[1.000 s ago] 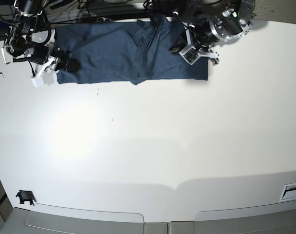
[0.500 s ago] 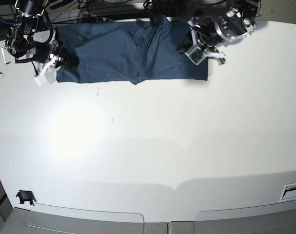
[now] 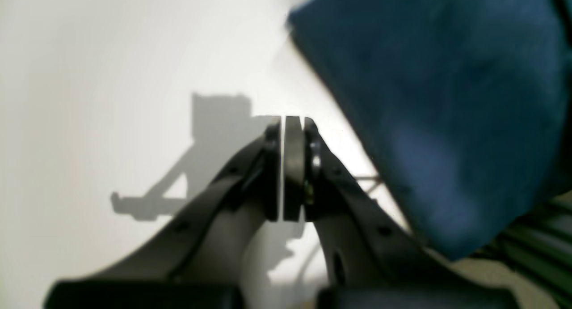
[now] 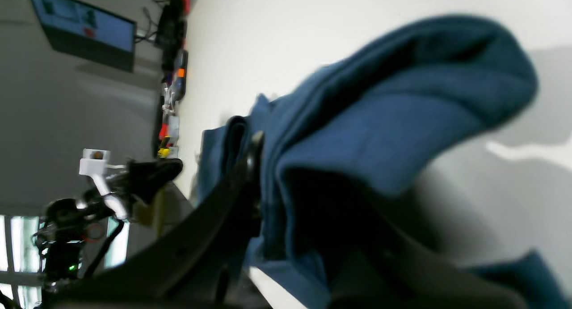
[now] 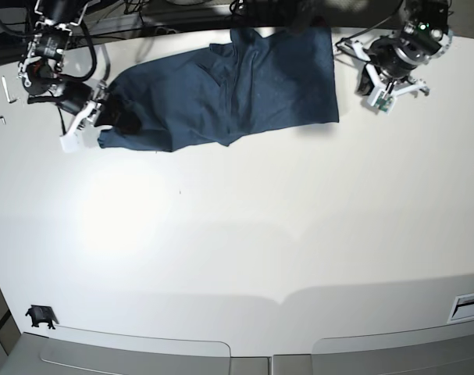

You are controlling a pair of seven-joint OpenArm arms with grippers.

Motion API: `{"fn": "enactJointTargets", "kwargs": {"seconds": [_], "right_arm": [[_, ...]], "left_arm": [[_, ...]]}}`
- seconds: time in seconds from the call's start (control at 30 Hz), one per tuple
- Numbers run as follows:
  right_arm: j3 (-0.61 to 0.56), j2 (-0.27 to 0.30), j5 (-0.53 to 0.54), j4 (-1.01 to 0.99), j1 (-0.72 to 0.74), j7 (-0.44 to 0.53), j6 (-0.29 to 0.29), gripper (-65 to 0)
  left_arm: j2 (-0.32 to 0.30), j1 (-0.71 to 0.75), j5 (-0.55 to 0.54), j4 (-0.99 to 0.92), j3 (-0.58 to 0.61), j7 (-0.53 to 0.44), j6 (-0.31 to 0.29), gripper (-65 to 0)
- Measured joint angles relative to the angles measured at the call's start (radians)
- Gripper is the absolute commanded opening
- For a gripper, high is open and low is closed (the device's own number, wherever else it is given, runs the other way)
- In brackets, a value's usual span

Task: Fold the T-shirt properly

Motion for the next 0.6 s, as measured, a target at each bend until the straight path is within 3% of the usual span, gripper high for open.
{"fn": "enactJointTargets", "kwargs": {"seconds": [0.2, 0.43, 0.53, 0.6], "right_arm": [[-0.042, -0.164, 0.002, 0.185, 0.0, 0.004, 0.0, -65.0], [-0.351, -0.283, -0.01, 0.371, -0.005, 0.0, 0.0, -65.0], [-0.497, -0.334, -0.126, 0.387, 0.003, -0.002, 0.0, -65.0], [-0.576, -0.368, -0.267, 0.388, 0.004, -0.002, 0.0, -65.0]], "left_arm": [[0.003, 0.016, -0.003, -0.129, -0.005, -0.011, -0.001, -65.0], [0.0, 0.006, -0.056, -0.279, -0.011, -0.13, -0.02, -65.0], [0.0, 0.005, -0.064, -0.304, -0.013, -0.156, -0.024, -65.0], [0.0, 0.002, -0.068, -0.309, -0.013, -0.158, -0.027, -65.0]]}}
